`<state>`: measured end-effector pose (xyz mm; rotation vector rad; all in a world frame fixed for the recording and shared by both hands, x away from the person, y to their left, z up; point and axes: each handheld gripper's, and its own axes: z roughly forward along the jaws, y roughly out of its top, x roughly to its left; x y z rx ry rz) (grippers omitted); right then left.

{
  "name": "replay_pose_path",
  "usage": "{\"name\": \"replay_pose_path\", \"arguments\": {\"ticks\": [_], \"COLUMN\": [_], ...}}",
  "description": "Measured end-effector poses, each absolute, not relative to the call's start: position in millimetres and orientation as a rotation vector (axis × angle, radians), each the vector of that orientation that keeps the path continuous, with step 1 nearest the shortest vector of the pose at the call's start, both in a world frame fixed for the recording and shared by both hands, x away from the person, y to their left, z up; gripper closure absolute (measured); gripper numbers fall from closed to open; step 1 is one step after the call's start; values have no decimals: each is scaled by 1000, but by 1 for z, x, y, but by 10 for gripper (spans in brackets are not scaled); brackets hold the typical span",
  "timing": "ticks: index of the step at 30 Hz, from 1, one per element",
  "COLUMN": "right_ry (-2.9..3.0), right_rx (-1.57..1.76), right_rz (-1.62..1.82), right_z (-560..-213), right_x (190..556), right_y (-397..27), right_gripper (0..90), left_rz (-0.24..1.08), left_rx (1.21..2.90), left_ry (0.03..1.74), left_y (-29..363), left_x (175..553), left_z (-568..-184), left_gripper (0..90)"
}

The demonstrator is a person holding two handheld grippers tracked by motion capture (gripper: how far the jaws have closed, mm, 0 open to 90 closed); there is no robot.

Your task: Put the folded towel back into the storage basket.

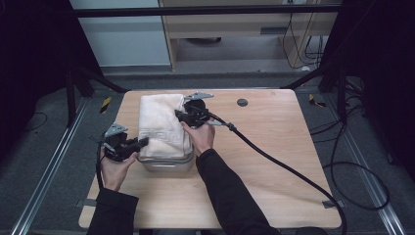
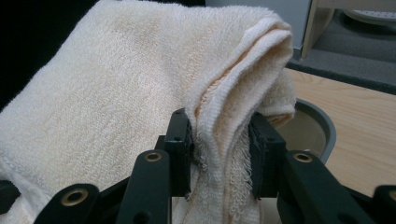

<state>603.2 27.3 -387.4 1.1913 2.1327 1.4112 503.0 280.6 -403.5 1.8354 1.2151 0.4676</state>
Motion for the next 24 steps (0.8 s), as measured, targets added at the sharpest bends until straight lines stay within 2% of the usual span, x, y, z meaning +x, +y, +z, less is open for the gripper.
{"name": "replay_pose_path", "arguments": {"ticks": [24], "right_ry": [2182], "right_rx": [1206], "right_rz": [1315], "right_z": [-421], "right_x": [608], "right_y": [26], "right_gripper": [642], "left_rz": [468], "left_rx": [1920], "left_ry": [1262], "left_y": [272], "left_x": [514], "left_z": [-431], "left_gripper": [748]}}
